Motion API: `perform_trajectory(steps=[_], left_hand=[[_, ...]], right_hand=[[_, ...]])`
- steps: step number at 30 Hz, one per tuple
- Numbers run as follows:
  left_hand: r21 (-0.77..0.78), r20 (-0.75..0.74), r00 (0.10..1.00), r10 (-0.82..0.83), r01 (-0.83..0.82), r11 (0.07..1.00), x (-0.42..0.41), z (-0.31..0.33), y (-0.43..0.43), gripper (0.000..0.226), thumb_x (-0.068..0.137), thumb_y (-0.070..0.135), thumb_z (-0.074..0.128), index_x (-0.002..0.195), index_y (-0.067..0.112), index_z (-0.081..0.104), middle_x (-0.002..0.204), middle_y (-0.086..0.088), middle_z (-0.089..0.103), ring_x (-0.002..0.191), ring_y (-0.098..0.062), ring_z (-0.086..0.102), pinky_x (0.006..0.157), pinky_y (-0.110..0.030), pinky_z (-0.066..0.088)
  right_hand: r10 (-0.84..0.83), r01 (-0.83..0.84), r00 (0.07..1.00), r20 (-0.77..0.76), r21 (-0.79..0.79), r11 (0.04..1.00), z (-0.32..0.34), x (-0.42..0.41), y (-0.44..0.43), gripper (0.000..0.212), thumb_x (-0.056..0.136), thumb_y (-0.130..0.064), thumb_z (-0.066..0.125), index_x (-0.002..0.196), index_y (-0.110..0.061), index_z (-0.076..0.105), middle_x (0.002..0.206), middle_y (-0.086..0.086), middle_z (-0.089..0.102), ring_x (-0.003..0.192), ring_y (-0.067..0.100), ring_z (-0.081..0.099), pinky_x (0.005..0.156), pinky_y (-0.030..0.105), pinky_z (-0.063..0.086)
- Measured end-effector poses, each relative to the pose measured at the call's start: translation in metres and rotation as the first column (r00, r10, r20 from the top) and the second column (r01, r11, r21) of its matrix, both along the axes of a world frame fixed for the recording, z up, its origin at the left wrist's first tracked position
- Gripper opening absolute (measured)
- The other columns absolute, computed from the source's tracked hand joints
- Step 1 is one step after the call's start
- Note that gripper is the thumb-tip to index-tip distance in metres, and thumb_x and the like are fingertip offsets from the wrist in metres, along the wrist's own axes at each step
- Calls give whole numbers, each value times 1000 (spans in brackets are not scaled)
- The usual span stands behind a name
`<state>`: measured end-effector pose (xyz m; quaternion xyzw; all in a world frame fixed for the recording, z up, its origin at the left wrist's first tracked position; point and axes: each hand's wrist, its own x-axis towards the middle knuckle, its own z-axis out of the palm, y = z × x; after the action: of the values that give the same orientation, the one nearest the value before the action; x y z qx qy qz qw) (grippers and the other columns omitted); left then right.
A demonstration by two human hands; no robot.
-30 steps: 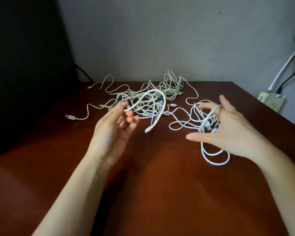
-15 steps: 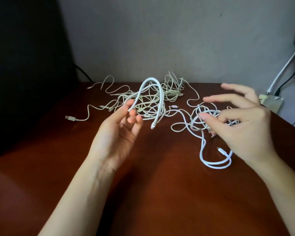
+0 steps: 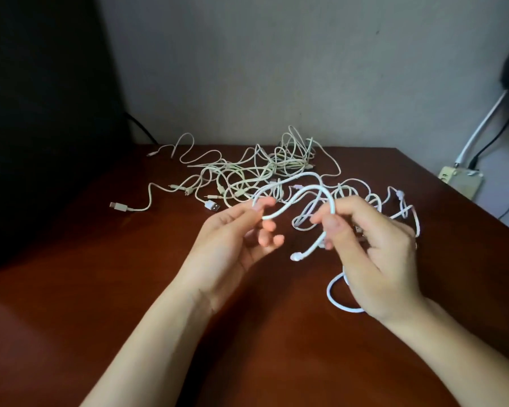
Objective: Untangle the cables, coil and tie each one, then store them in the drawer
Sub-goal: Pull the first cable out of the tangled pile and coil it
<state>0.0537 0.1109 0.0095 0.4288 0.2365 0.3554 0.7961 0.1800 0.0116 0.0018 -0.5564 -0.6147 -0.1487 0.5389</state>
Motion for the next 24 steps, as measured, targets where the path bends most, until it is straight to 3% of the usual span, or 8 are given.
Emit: perform_trajectory(steps=[2,4,6,9,12,16,21,24], left_hand=[[245,-173,966,191,-145,959,2,-8,0,21,97,11,50,115,5,60,73,0,67,56,-7,56,65,-24,54],[649,-291,793,534,-246,720,3,-18,2,35,96,23,55,130,15,54,110,4,66,91,-8,62,87,-28,49],[858,-142,713,687,-258,445,0,-16,-2,45,93,32,53,136,19,48,130,6,51,120,-11,49,105,-28,36],[956,22,826,563,-182,230,-6,-14,-7,51,88,34,47,136,15,48,131,8,48,127,-6,39,109,-25,29],[993,-44,893,447,-11,121,-2,-18,-14,56,86,34,47,137,11,48,122,4,56,116,-12,45,103,-47,36],[978,-146,919,366,78,194,5,-26,-19,61,88,40,51,143,19,37,115,12,55,109,1,47,106,-39,33],[934,-154,967,202,75,351,7,-22,-19,50,92,14,55,140,12,42,96,1,63,93,-11,60,90,-28,48],[909,-120,970,212,21,415,6,-21,-19,46,92,16,51,137,22,42,111,0,63,107,-5,59,96,-19,44]], right_hand=[[-20,20,999,-25,9,1000,-3,1,2,31,95,-26,50,78,-8,68,58,-20,50,54,-1,53,54,11,40],[-17,18,998,-65,7,1000,-2,3,2,29,93,-24,50,76,-9,69,53,-15,51,53,-1,55,51,12,42],[-5,5,994,-112,3,1000,-2,4,2,28,92,-24,51,77,-10,69,52,-12,54,53,2,58,52,10,43],[29,-30,979,-199,-4,1000,-1,1,1,23,92,-25,51,77,-18,67,53,-10,59,52,2,60,56,7,43],[80,-87,953,-292,-10,996,1,-1,1,18,91,-29,51,78,-28,64,62,-8,64,52,4,60,58,9,44],[101,-115,940,-327,-25,993,2,0,2,18,91,-30,50,78,-30,63,60,-5,62,52,6,59,58,13,45],[76,-92,954,-291,-42,995,4,-1,0,15,91,-31,50,83,-32,63,64,-4,63,55,1,58,57,6,40],[26,-38,973,-228,-48,998,4,1,1,14,92,-31,51,85,-29,63,66,-6,62,60,5,60,56,13,44]])
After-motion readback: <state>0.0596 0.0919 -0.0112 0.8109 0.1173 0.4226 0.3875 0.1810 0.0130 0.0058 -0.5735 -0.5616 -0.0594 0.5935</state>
